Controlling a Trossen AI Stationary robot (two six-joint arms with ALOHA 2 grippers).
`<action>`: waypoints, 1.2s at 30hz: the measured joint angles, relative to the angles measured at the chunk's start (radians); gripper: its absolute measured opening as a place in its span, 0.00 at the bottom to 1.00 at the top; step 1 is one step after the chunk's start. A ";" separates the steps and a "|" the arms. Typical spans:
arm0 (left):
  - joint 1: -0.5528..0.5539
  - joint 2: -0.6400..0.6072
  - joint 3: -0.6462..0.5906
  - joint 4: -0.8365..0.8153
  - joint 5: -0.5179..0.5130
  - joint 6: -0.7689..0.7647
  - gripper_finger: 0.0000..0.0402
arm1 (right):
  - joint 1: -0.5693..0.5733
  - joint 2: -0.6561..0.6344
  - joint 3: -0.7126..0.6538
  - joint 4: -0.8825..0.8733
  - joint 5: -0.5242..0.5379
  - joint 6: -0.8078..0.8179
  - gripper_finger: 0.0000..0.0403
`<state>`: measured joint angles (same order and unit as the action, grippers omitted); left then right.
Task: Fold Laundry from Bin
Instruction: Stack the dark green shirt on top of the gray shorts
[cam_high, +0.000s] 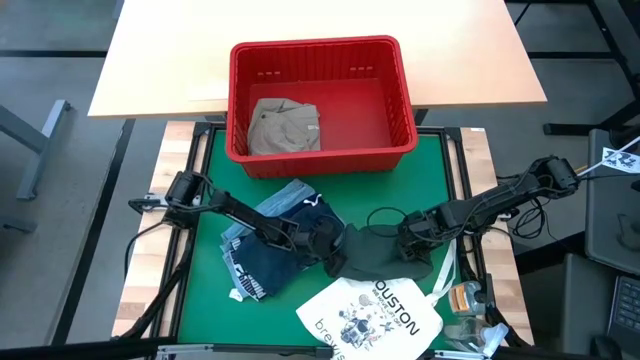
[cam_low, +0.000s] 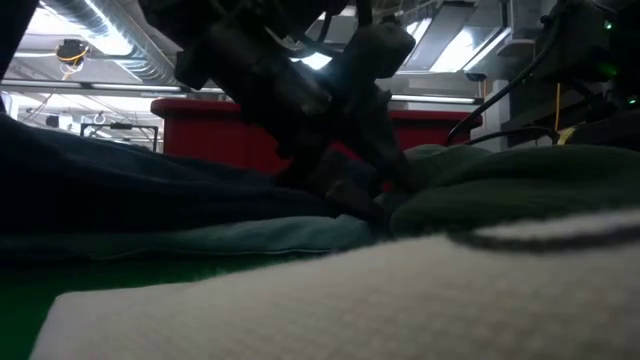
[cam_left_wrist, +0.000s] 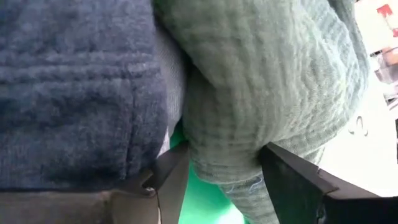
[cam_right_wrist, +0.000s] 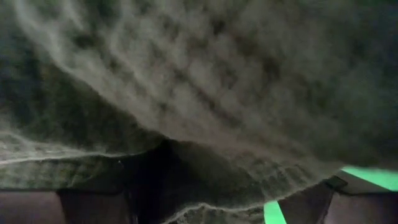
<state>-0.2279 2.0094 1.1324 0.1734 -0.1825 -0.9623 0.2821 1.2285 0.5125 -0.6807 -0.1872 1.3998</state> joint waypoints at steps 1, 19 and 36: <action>0.003 0.000 0.000 0.000 0.002 0.017 0.47 | 0.000 0.000 0.000 0.000 0.002 0.000 0.66; 0.007 0.000 0.000 0.000 -0.007 0.082 0.02 | 0.000 -0.001 0.002 0.009 0.040 0.004 0.20; -0.001 -0.116 -0.001 0.001 -0.009 0.091 0.00 | 0.000 0.002 0.185 -0.133 0.086 -0.129 0.12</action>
<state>-0.2291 1.8932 1.1313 0.1748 -0.1920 -0.8712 0.2817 1.2304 0.6970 -0.8133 -0.1014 1.2713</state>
